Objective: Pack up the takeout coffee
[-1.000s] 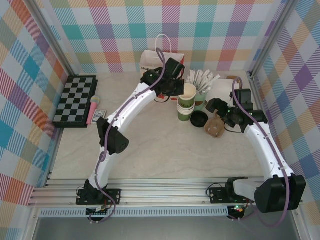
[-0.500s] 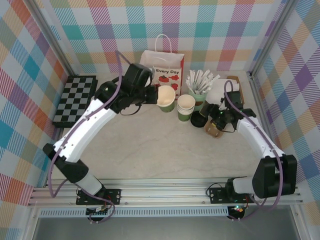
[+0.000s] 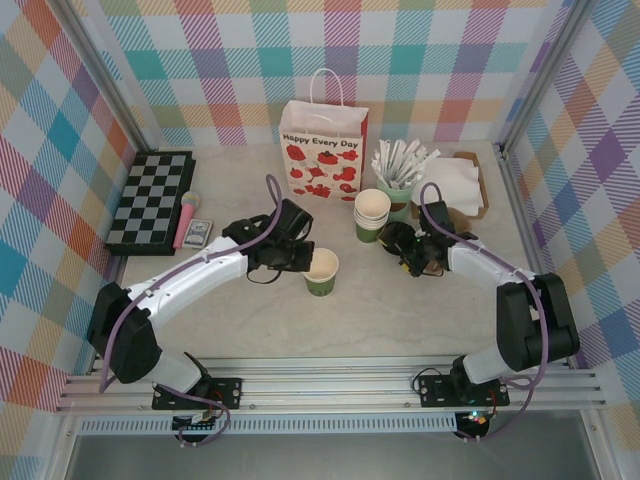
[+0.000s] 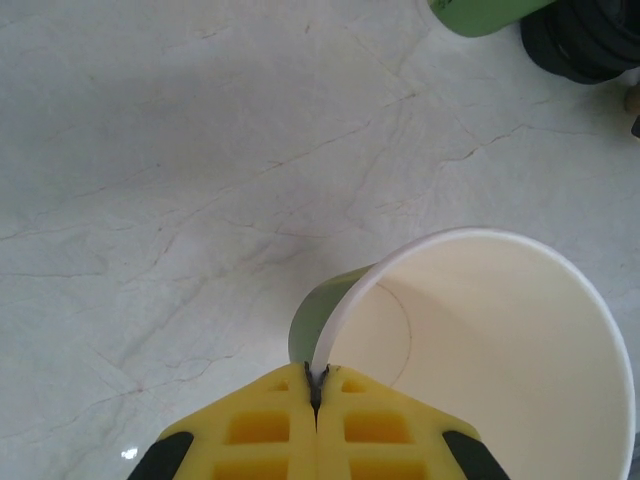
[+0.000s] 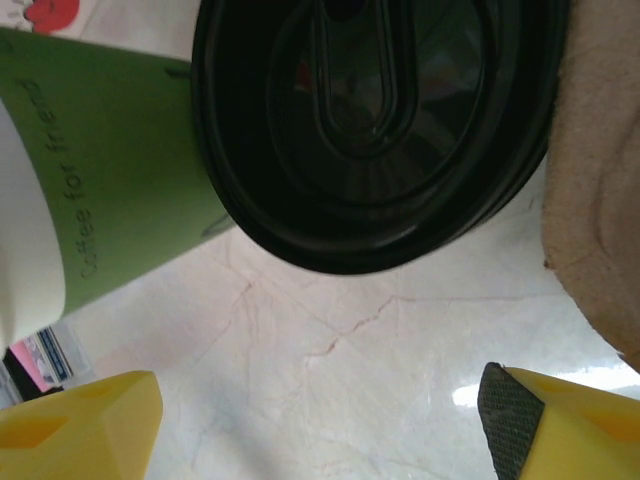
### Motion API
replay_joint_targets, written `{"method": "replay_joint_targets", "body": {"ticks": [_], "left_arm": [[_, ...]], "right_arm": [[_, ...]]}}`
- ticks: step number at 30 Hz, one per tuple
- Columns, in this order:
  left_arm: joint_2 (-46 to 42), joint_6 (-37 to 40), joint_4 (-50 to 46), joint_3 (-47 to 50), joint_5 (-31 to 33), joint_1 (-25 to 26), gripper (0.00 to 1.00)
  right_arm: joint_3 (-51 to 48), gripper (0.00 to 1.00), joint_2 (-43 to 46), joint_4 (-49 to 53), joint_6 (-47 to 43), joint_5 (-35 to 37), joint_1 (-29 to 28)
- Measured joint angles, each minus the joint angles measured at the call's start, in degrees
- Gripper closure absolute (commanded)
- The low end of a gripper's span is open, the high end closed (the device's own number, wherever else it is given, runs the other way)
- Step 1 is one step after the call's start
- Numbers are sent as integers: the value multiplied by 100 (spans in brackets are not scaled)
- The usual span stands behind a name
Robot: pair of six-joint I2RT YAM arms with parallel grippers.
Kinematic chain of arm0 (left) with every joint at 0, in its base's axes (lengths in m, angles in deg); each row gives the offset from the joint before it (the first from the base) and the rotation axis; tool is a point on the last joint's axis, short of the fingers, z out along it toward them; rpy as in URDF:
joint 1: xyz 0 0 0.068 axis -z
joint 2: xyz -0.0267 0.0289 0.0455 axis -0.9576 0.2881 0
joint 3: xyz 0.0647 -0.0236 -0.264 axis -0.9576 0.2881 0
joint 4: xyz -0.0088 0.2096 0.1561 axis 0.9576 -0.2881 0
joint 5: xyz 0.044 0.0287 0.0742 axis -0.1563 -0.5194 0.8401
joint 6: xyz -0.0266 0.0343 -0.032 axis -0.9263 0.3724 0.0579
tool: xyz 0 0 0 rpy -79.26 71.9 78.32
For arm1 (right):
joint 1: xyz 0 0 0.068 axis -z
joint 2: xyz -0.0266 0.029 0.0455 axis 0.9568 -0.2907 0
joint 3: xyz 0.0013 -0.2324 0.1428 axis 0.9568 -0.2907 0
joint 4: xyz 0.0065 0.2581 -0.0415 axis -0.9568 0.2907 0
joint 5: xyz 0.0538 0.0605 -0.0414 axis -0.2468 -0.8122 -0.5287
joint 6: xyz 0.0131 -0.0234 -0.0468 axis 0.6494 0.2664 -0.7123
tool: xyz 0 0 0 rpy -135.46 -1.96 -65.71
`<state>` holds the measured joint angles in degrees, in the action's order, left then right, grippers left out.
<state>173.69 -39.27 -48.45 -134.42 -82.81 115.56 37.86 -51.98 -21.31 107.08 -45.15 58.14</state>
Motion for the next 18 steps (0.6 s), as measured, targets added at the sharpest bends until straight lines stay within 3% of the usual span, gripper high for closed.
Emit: {"method": "replay_joint_targets", "body": {"ticks": [9, 18], "left_arm": [[216, 28, 590, 160, 118, 46, 98], [579, 157, 728, 162, 201, 96, 93]], "right_arm": [[-186, 13, -52, -96, -367, 592, 498], [109, 33, -146, 354, -887, 664, 715]]}}
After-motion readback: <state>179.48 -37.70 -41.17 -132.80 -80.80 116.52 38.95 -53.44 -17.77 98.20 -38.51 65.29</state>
